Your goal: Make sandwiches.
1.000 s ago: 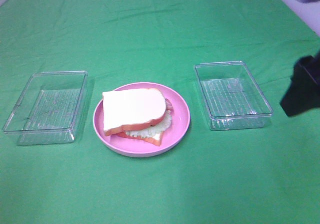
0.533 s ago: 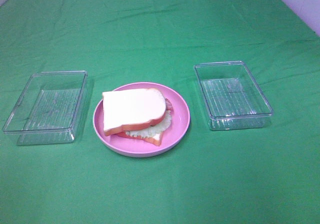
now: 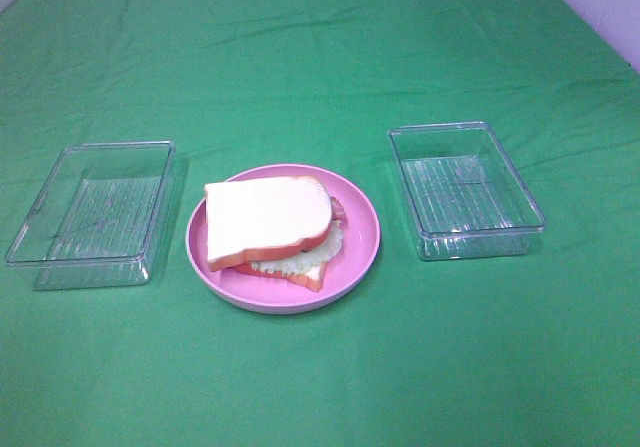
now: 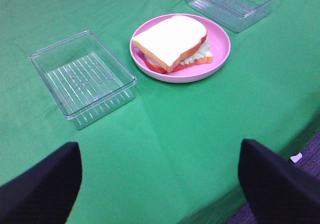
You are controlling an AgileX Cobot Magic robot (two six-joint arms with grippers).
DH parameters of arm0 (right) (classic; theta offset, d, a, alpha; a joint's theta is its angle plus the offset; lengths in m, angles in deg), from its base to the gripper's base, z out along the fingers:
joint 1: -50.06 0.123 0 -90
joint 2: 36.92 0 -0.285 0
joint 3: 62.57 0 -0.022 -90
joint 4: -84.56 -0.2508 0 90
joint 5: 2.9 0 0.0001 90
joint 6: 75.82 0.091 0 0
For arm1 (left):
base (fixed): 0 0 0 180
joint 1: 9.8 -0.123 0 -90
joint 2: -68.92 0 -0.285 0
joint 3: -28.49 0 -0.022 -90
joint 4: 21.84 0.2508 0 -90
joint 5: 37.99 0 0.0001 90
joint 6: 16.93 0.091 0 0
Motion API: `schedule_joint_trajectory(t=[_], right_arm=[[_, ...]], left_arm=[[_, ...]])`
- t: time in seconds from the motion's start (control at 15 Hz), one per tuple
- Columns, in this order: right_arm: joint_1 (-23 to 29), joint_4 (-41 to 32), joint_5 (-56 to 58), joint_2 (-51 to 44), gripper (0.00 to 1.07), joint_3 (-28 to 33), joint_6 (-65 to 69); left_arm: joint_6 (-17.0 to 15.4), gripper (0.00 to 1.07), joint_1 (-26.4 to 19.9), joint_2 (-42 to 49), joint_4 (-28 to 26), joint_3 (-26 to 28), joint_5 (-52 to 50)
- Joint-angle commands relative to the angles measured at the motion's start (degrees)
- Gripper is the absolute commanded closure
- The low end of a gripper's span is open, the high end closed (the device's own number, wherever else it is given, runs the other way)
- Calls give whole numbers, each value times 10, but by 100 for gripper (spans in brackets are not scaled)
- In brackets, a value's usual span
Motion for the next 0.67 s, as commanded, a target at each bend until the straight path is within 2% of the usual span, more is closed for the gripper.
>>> schedule_joint_trajectory(t=[0.07, 0.4, 0.47, 0.53, 0.67], right_arm=[[-1, 5, -2, -11, 38, 2, -8], [-1, 3, -2, -12, 38, 2, -8], [-1, 3, -2, -12, 38, 2, -8], [-1, 3, -2, -12, 38, 2, -8], [-7, 3, -2, -12, 38, 2, -8]], left_arm=[[1, 26, 1, 5, -1, -4, -7], [1, 26, 1, 5, -1, -4, -7], [1, 26, -11, 5, -2, -4, -7], [1, 26, -32, 5, -1, -4, -7], [1, 26, -111, 5, -1, -4, -7]])
